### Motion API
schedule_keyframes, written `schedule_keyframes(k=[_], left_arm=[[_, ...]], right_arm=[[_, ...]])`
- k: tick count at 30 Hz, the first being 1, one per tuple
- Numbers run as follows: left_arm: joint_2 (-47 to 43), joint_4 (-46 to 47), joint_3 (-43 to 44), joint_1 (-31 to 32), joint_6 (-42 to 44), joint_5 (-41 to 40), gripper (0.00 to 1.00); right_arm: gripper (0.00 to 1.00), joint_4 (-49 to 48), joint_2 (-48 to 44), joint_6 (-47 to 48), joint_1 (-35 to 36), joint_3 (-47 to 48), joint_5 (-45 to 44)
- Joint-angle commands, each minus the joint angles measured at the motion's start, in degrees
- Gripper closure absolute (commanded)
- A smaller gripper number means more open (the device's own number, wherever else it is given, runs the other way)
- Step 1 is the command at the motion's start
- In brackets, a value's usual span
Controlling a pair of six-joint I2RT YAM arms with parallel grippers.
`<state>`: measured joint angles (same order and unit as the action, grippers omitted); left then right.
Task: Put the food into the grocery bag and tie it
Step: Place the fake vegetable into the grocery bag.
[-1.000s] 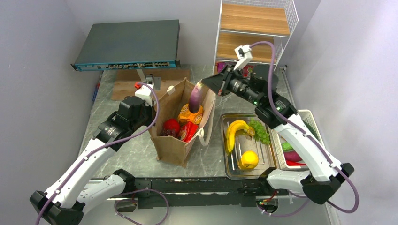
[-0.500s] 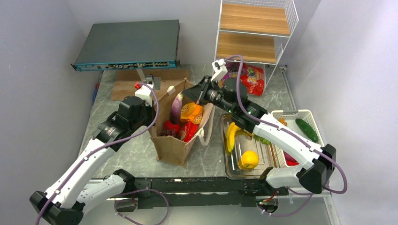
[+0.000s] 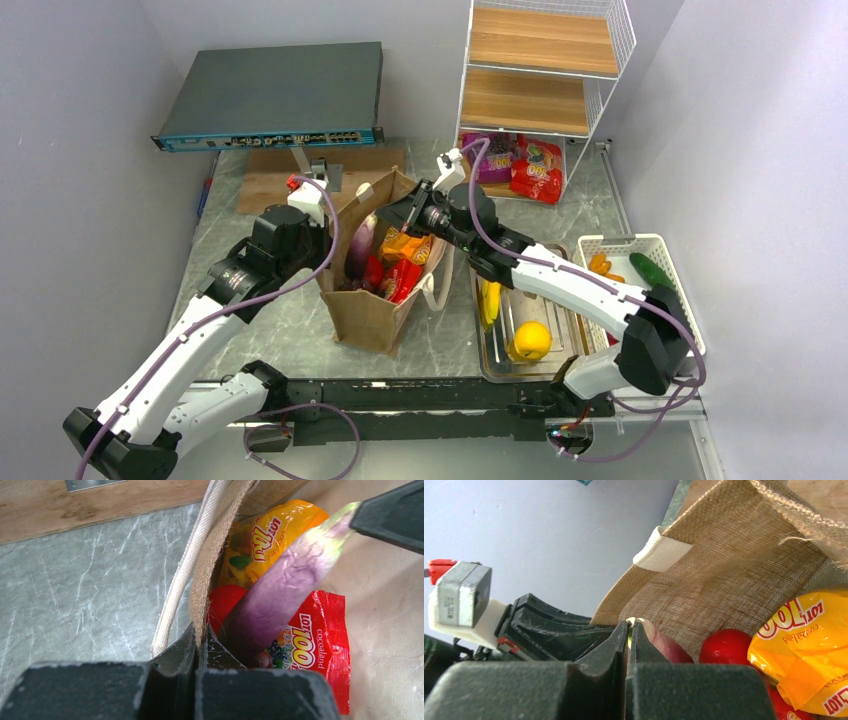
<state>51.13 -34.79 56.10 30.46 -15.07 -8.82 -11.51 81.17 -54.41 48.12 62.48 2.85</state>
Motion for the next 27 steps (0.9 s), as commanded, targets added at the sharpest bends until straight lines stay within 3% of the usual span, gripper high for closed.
schedule_keyframes(k=[1, 10, 11, 14, 16, 17, 27], left_arm=[[-1.48, 5.13, 1.08, 0.02, 1.33, -1.03, 1.0], [-1.6, 5.16, 1.11, 0.01, 1.36, -1.0, 1.0], [-1.58, 5.15, 1.1, 0.03, 1.32, -1.0, 1.0], [-1.57, 5.16, 1.08, 0.0, 1.35, -1.05, 1.0], [-1.56, 5.22, 1.11, 0.04, 1.28, -0.96, 1.0], [-1.57, 5.18, 1.1, -0.06, 1.34, -0.93, 1.0], [-1.48, 5.17, 1.05, -0.04, 1.27, -0.87, 1.0]], right_arm=[[1.0, -4.08, 1.15, -1.99, 0.5, -1.36, -2.72], [1.0, -3.73, 5.79, -2.28, 0.97, -0.97, -4.21], [0.96, -3.1, 5.94, -1.98, 0.98, -0.52, -4.2], [0.54, 0.3, 6.09, 0.14, 1.01, 1.47, -4.39], [0.33, 3.35, 5.92, 2.2, 0.97, 3.4, -5.03], [0.28, 4.93, 5.87, 3.07, 1.06, 4.53, -5.53], [0.21, 14.73, 1.95, 10.8, 1.55, 10.3, -10.79]])
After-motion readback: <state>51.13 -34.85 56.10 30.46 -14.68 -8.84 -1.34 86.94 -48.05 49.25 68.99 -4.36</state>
